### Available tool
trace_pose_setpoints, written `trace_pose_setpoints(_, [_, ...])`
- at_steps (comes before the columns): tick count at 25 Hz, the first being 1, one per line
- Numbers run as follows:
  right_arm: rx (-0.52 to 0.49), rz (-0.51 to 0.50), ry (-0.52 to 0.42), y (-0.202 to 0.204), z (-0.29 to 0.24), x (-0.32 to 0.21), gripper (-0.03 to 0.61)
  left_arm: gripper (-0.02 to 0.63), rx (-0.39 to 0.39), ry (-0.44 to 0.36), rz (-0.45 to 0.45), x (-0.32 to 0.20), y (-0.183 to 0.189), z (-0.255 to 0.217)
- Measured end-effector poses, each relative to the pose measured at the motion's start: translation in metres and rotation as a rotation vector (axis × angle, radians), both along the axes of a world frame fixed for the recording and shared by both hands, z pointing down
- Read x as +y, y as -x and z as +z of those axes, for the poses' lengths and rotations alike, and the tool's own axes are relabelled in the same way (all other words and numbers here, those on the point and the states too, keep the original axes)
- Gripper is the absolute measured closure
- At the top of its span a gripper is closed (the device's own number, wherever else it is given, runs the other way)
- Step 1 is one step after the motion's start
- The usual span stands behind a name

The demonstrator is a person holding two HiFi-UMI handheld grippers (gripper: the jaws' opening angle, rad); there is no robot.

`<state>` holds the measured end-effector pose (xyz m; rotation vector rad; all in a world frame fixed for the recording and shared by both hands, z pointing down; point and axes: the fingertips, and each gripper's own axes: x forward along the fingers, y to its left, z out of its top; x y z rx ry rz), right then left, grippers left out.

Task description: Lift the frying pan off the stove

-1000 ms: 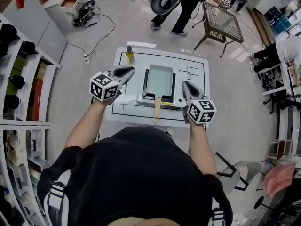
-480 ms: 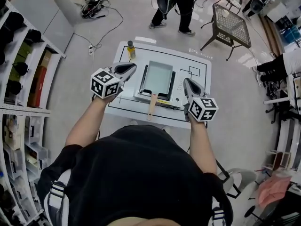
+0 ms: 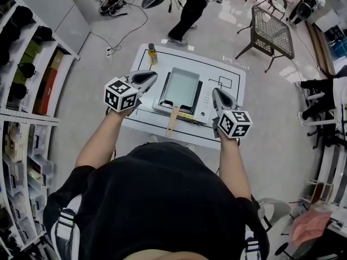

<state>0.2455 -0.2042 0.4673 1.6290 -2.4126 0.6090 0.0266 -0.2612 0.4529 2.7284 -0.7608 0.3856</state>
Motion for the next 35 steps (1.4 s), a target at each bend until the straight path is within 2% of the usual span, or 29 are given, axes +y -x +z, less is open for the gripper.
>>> trace_pose_setpoints(13, [-0.014, -0.021, 0.047, 0.005, 0.021, -0.003, 0.572, 0.584, -0.004, 0.038, -0.024, 0.002, 0.009, 0.012])
trace_pose_setpoints(22, [-0.044, -0.027, 0.117, 0.011, 0.047, 0.001, 0.572, 0.584, -0.005, 0.089, -0.018, 0.006, 0.017, 0.03])
trace_pose_setpoints(29, [-0.118, -0.047, 0.186, 0.02, 0.075, 0.006, 0.571, 0.583, 0.034, 0.134, 0.017, 0.015, 0.011, 0.049])
trace_pose_setpoints(35, [-0.17, -0.052, 0.247, 0.024, 0.103, 0.011, 0.569, 0.554, 0.041, 0.216, 0.065, 0.03, -0.004, 0.079])
